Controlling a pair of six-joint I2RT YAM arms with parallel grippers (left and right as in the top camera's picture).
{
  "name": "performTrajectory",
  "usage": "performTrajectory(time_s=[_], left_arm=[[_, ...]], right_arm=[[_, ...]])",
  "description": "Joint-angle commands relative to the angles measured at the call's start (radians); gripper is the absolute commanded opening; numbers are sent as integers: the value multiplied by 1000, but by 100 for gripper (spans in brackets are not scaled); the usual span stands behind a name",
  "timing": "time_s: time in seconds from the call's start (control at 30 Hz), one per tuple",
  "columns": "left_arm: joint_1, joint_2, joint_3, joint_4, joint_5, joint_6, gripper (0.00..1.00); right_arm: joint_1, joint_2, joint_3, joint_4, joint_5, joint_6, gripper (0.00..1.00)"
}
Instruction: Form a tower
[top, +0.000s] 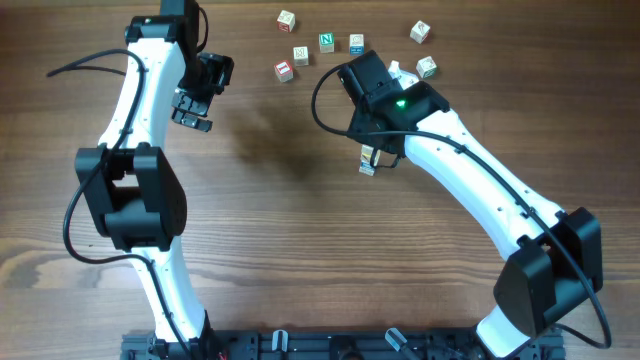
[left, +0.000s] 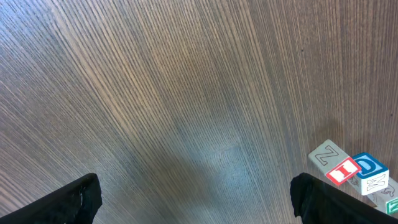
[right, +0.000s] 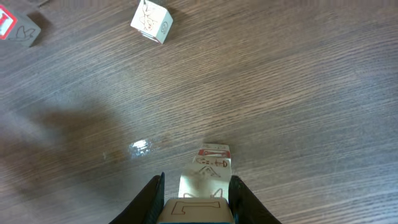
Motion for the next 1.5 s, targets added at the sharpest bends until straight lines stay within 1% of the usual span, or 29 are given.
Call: performTrajectory(time_s=[0.0, 0.33, 0.5, 0.53, 0.6, 0.73, 0.77, 0.9, 0.93, 1.03, 1.13, 1.2, 1.27, 1.3, 1.47], left_arm=[[4, -31, -5, 0, -10, 12, 100], [4, -31, -5, 0, -10, 12, 100], [4, -31, -5, 0, -10, 12, 100], [4, -31, -5, 0, -10, 12, 100], [4, -31, -5, 0, -10, 12, 100], [4, -31, -5, 0, -10, 12, 100], [4, -31, -5, 0, -10, 12, 100], [4, -31, -5, 0, -10, 12, 100], [4, -31, -5, 0, -10, 12, 100], [4, -31, -5, 0, -10, 12, 100], [4, -31, -5, 0, -10, 12, 100], [4, -31, -5, 0, -10, 12, 100], [4, -31, -5, 0, -10, 12, 100], [4, -31, -5, 0, -10, 12, 100], [4, -31, -5, 0, -10, 12, 100]], right_arm=[[3, 6, -44, 19, 28, 20, 13], [3, 7, -44, 43, 2, 20, 13], [8, 7, -44, 39, 2, 42, 22], [8, 7, -44, 39, 2, 42, 25], [8, 7, -44, 39, 2, 42, 27], [8, 7, -44, 40, 6, 47, 34], [8, 7, -44, 39, 6, 47, 38], [8, 7, -44, 39, 6, 47, 41], [8, 7, -44, 39, 6, 47, 43], [8, 7, -44, 39, 10, 68, 55], [8, 7, -44, 27, -11, 65, 71], [8, 7, -42, 23, -53, 64, 87], [7, 6, -23, 0, -110, 65, 98], [5, 5, -11, -14, -130, 65, 100], [1, 5, 68, -118, -204, 85, 99]])
